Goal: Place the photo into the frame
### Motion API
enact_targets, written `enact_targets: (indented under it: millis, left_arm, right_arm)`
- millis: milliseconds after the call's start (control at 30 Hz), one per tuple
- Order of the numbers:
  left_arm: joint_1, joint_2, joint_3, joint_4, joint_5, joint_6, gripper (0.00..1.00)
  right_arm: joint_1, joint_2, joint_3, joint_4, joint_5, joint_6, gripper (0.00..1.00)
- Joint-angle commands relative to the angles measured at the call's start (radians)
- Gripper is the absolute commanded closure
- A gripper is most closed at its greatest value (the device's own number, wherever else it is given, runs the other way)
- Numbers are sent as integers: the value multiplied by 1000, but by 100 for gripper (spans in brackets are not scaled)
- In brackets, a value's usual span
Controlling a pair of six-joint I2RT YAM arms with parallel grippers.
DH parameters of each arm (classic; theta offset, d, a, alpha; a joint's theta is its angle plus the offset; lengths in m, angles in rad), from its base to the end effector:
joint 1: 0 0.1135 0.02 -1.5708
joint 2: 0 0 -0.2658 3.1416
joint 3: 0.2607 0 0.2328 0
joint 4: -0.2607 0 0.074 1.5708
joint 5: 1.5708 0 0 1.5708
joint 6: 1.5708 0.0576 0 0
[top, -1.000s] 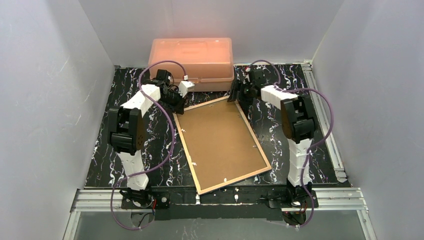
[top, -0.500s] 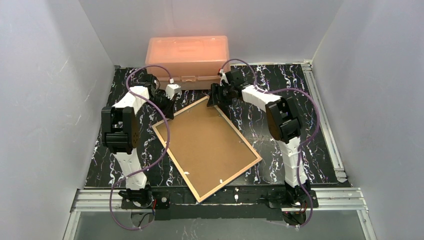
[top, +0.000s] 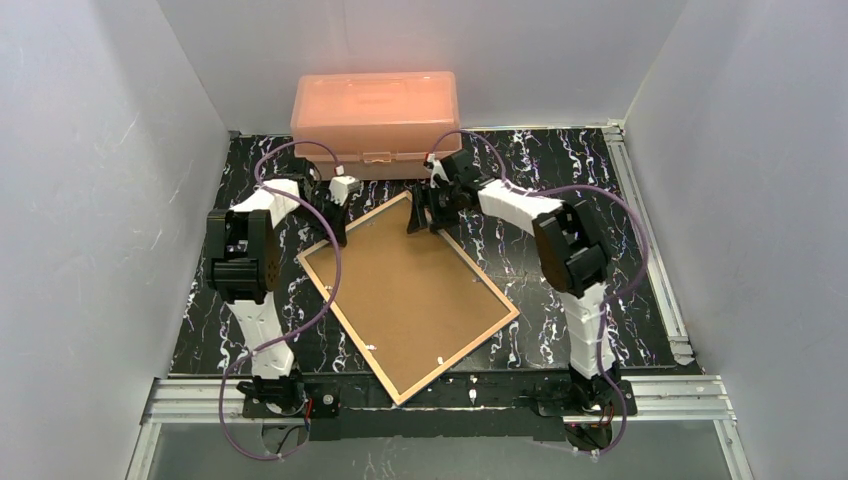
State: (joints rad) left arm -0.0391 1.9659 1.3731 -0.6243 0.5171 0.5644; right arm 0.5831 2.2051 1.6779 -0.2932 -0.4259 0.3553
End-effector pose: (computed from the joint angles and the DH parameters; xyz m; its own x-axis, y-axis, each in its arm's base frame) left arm 0.3840 -0.0435 0.1665 -0.6823 0.4920 -0.5407 0.6747 0.7086 -0.2066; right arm 0.3945 0.2887 0.1738 -0.8287 -0.1671 -0.5342 -0.4782 0.7074 0.5205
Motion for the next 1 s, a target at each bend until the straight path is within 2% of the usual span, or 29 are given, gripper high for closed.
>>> enact_targets:
  millis: [0, 200, 300, 533, 700, 967]
  left_arm:
    - [69, -7, -39, -18, -51, 6, 97]
    - [112, -47, -104, -67, 1, 14, 100]
    - [134, -98, -116, -79, 33, -4, 95]
    - [148, -88, 30, -109, 43, -43, 86]
    - [152, 27, 103, -82, 8, -75, 84]
    - [153, 88, 64, -58, -70, -54, 86]
  right_arm:
    - [-14, -252, -147, -5, 140, 44, 20]
    - [-59, -519, -425, -157, 165, 120, 22]
    - [-66, -662, -568, -210, 124, 160, 21]
    - [-67, -862, -861, -248, -53, 285, 22]
    - [-65, -887, -991, -155, -110, 339, 22]
    - [-68, -799, -998, -113, -126, 310, 22]
